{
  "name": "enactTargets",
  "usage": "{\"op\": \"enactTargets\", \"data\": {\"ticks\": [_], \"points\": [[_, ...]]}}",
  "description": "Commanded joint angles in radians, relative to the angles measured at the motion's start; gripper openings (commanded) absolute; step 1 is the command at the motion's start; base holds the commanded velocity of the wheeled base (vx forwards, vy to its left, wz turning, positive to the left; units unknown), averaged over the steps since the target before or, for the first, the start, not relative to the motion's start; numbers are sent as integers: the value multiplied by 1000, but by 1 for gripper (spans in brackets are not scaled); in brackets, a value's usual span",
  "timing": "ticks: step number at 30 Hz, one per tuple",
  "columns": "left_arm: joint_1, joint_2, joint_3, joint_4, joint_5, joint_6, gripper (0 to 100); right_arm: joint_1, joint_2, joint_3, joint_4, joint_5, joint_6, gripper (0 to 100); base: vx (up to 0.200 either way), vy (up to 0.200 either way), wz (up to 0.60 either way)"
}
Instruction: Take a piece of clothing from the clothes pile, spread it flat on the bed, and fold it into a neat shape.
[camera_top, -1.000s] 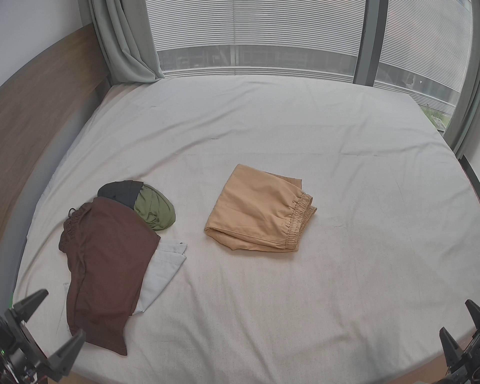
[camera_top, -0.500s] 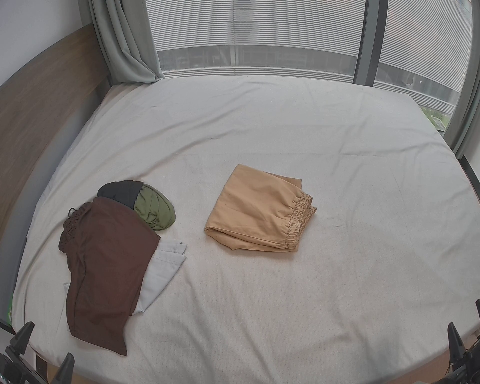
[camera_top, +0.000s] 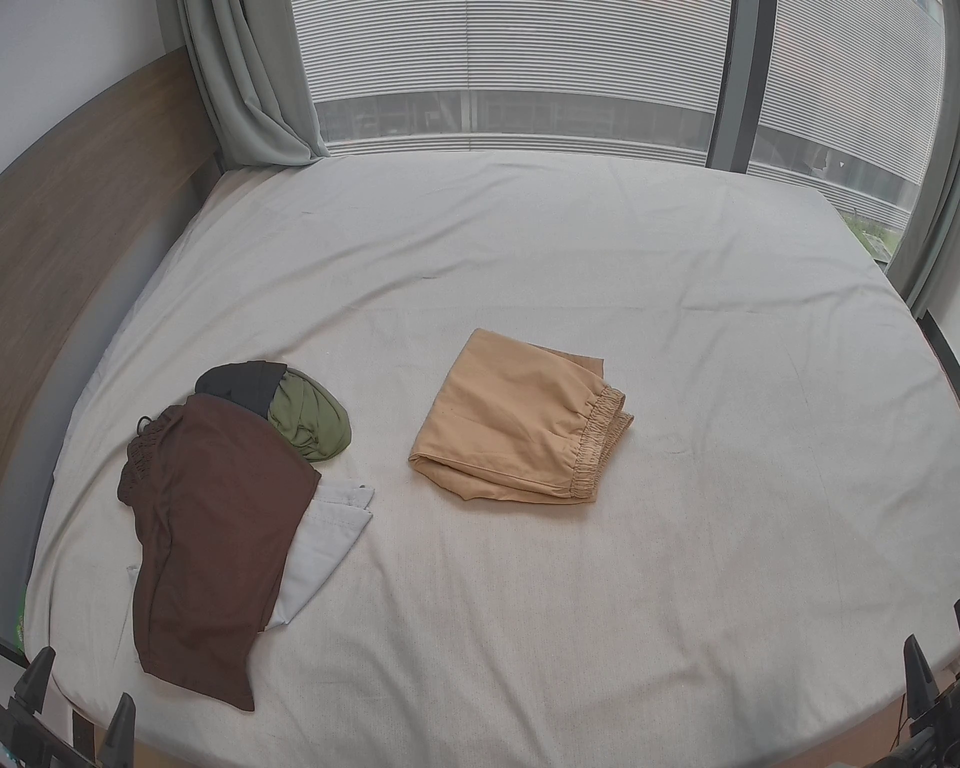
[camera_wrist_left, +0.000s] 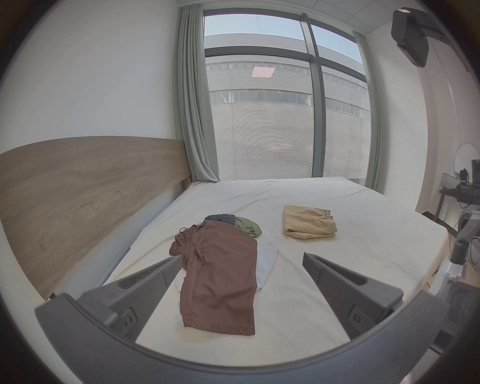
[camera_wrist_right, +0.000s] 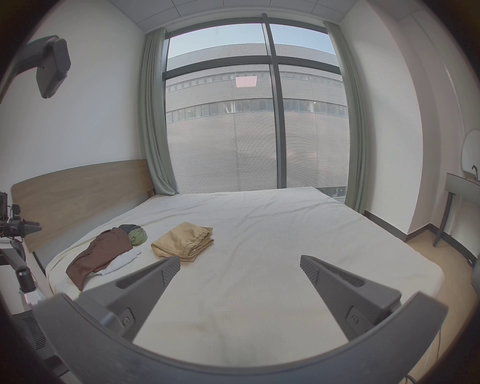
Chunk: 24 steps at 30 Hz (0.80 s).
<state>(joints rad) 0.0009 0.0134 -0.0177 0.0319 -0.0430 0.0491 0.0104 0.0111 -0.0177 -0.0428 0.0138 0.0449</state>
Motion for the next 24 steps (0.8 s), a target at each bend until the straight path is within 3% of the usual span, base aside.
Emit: {"op": "enactTargets", "data": {"ticks": [1,3,7,24], "points": [[-1,-13,18,3,-9,-3,100,-1,-11,15,-3,-26,1,100,0,0,0],[-1,-13,18,3,-8,-5,100,-1,-10,18,26,-86,-14,100,0,0,0],[-1,-13,18,2,-8,-3,100,0,-8,18,43,-17,-36,100,0,0,0],[-1,-13,16,2,-11,0,100,2,-11,18,43,-15,-40,100,0,0,0]]}}
